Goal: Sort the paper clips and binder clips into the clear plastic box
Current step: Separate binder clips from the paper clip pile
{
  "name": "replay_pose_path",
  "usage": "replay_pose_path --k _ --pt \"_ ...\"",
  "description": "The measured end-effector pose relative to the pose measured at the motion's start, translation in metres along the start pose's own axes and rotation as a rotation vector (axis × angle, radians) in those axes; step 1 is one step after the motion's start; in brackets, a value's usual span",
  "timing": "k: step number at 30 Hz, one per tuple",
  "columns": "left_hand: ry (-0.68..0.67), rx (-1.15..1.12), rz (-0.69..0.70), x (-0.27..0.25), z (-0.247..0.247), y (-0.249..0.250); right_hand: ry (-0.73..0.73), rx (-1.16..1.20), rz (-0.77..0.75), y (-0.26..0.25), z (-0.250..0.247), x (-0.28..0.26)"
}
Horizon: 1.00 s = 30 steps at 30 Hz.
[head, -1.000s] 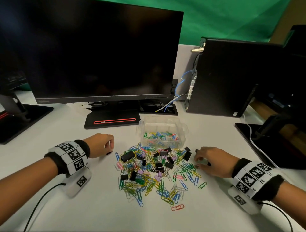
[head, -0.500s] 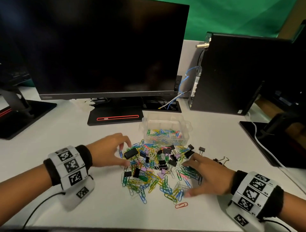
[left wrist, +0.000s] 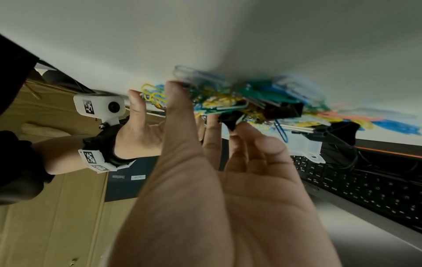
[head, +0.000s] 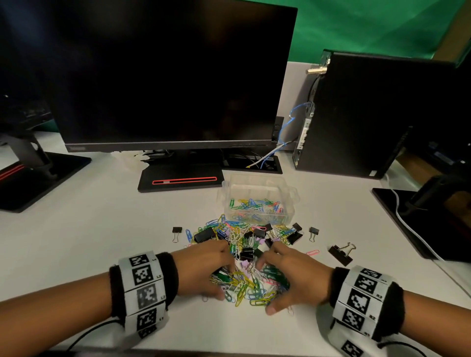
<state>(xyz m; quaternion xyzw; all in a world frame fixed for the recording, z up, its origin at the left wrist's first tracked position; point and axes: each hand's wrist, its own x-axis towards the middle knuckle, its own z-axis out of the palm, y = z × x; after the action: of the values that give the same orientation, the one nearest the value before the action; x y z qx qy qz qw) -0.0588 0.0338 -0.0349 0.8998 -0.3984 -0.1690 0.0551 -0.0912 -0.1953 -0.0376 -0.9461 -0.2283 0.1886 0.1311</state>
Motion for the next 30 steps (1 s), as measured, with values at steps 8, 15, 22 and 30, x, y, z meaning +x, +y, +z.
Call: replay_pose_path --k 8,15,22,30 --pt "-0.008 0.183 0.043 0.012 -0.006 0.009 -0.003 0.142 -0.103 0.006 -0.002 0.004" --pt "0.112 0.31 0.094 0.011 -0.01 0.005 0.0 0.248 -0.035 0.015 -0.01 0.006" --pt "0.131 0.05 0.058 0.011 -0.011 -0.005 -0.022 0.443 0.13 0.026 -0.024 0.011" --pt "0.265 -0.229 -0.028 0.016 -0.036 -0.012 0.114 0.52 0.139 0.032 -0.064 0.024"
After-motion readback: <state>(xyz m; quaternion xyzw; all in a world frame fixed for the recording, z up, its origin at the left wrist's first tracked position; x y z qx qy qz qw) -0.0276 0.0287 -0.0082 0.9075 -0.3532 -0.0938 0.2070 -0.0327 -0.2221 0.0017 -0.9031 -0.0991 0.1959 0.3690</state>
